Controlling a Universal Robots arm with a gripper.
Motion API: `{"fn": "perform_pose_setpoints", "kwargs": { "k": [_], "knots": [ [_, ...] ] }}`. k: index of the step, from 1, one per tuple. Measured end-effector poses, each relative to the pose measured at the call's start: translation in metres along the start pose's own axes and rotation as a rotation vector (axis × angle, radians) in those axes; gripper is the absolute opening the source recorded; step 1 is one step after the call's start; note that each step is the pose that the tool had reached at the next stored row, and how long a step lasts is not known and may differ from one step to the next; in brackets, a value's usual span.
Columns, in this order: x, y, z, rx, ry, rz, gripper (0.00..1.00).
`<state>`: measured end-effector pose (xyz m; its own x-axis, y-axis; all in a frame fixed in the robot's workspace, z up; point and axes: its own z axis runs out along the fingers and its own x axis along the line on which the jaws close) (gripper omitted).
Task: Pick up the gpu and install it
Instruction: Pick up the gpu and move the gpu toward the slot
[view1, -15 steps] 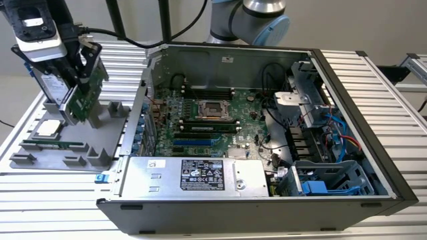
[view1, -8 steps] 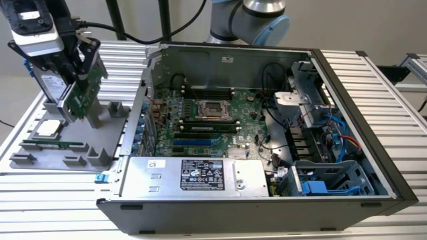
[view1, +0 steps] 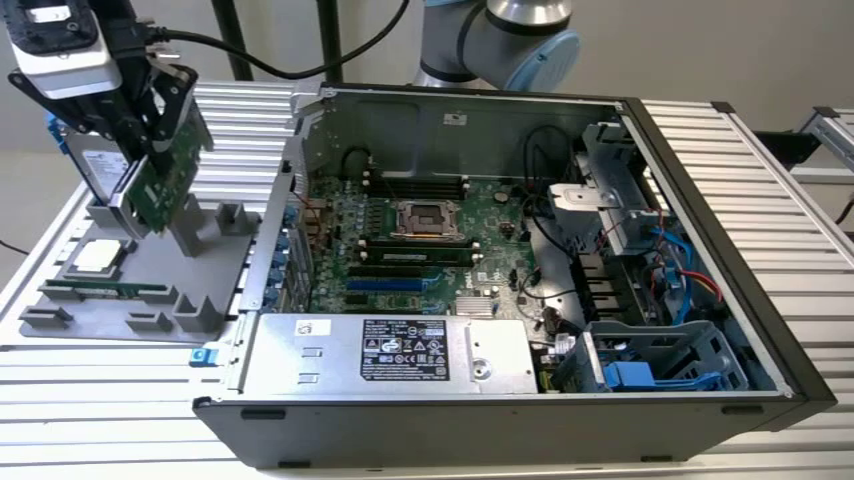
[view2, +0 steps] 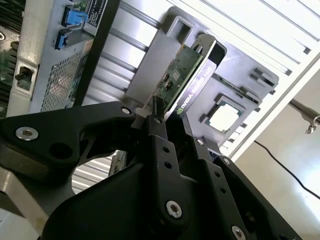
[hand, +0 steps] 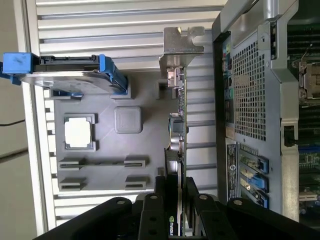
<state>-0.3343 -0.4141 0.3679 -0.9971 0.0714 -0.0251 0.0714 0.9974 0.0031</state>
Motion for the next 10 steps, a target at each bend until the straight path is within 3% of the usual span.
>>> {"fn": "perform_pose_setpoints", "kwargs": {
  "k": [10],
  "knots": [
    [-0.0003,0.0000,-0.0121,0.0000,0.0000,0.000,0.00]
  ]
}}
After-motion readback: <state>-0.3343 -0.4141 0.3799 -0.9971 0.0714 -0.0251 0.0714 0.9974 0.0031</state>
